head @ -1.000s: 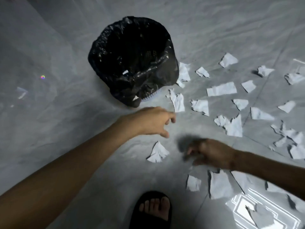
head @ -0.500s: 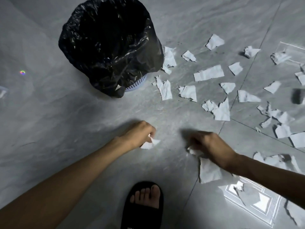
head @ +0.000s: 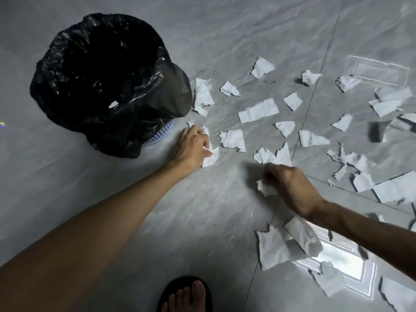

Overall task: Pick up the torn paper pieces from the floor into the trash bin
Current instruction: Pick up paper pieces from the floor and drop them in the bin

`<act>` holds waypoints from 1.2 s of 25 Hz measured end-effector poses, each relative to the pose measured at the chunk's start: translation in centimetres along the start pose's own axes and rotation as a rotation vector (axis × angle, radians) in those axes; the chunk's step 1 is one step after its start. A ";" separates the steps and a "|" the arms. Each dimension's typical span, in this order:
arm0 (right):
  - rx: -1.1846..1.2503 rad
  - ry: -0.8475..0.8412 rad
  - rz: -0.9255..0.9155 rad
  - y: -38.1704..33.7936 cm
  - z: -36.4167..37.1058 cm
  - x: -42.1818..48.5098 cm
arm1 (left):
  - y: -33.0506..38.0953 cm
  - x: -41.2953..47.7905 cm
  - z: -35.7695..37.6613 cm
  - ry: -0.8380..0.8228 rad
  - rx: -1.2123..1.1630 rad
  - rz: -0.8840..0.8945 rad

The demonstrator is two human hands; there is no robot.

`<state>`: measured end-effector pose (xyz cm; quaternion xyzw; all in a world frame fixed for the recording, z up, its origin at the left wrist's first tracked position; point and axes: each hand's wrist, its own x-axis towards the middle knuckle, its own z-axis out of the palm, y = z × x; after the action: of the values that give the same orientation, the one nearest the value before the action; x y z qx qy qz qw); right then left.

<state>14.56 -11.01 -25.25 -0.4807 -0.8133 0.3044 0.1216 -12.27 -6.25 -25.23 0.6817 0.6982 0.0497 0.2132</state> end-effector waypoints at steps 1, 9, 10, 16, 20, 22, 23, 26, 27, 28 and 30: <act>-0.003 0.081 0.058 1.1 -0.8 0.8 | 0.1 0.2 0.2 0.015 -0.026 -0.004; -0.145 0.008 0.278 4.0 -1.6 2.7 | 3.0 -2.6 -2.6 0.170 -0.227 0.024; -0.133 0.020 0.271 3.5 -2.0 3.1 | 3.9 -2.9 -4.2 0.193 -0.280 0.048; 0.249 0.245 0.210 -2.8 -6.2 7.5 | 6.5 -4.3 -16.8 0.482 -0.472 0.190; 0.561 0.308 0.100 -9.8 -8.5 11.9 | 2.2 -4.6 -22.7 0.809 -0.373 0.085; 0.674 0.307 0.016 -13.5 -9.5 14.0 | -1.0 -4.1 -23.0 0.786 -0.377 -0.065; 0.709 0.299 -0.027 -15.2 -10.0 15.0 | -2.5 -3.8 -22.5 0.751 -0.374 -0.145; 0.695 0.286 -0.131 -19.4 -10.8 18.4 | -6.0 -3.4 -21.1 0.569 -0.327 -0.293; 0.647 0.284 -0.153 -20.8 -10.8 19.8 | -6.7 -3.4 -21.0 0.507 -0.309 -0.326; 0.574 0.273 -0.170 -22.1 -10.5 21.3 | -7.2 -3.5 -21.0 0.476 -0.291 -0.356; 0.365 0.198 -0.174 -24.2 -9.6 23.8 | -7.6 -4.0 -21.0 0.530 -0.272 -0.380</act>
<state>-9.96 4.46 -5.13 -0.4064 -0.7673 0.3860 0.3116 -27.11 -6.04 -8.10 0.4683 0.8306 0.2770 0.1187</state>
